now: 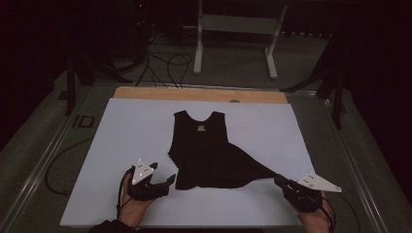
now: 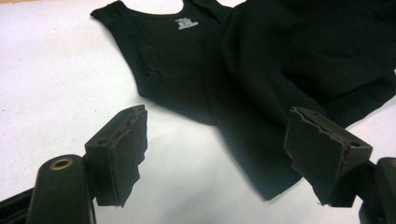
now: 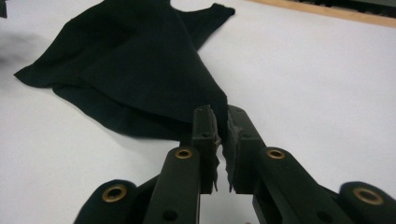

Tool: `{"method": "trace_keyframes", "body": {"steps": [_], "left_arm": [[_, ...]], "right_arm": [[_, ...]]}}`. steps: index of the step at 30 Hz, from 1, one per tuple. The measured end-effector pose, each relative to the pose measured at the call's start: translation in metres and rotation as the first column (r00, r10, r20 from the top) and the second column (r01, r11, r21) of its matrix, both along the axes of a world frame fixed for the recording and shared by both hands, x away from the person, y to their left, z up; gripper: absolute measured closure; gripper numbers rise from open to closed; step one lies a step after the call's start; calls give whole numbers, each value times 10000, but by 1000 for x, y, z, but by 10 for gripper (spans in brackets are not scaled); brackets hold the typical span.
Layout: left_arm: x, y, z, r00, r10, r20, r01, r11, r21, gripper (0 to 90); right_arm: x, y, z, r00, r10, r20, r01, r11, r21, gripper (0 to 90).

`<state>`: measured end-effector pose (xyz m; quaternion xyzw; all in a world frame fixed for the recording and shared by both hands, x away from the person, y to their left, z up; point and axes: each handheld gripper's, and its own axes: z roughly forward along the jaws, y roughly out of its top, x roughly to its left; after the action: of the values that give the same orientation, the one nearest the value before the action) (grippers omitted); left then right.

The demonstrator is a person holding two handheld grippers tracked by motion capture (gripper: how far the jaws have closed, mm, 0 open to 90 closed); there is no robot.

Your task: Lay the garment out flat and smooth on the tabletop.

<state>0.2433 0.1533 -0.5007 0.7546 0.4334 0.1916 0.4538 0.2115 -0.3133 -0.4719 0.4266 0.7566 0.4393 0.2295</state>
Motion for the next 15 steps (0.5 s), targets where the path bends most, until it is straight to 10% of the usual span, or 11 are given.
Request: {"method": "trace_keyframes", "body": {"steps": [11,15], "left_arm": [[1,-2,-1,9999,-102,-94,103,9999,85,214],[0,-5,-2,9996,-218,-160,220,9997,110,214]], "right_arm": [[-11,-30,2,9984,-547,-140,551,9981,289,827],[-8,-22,-2,9994,-298,-174,305,9986,425,611]]}}
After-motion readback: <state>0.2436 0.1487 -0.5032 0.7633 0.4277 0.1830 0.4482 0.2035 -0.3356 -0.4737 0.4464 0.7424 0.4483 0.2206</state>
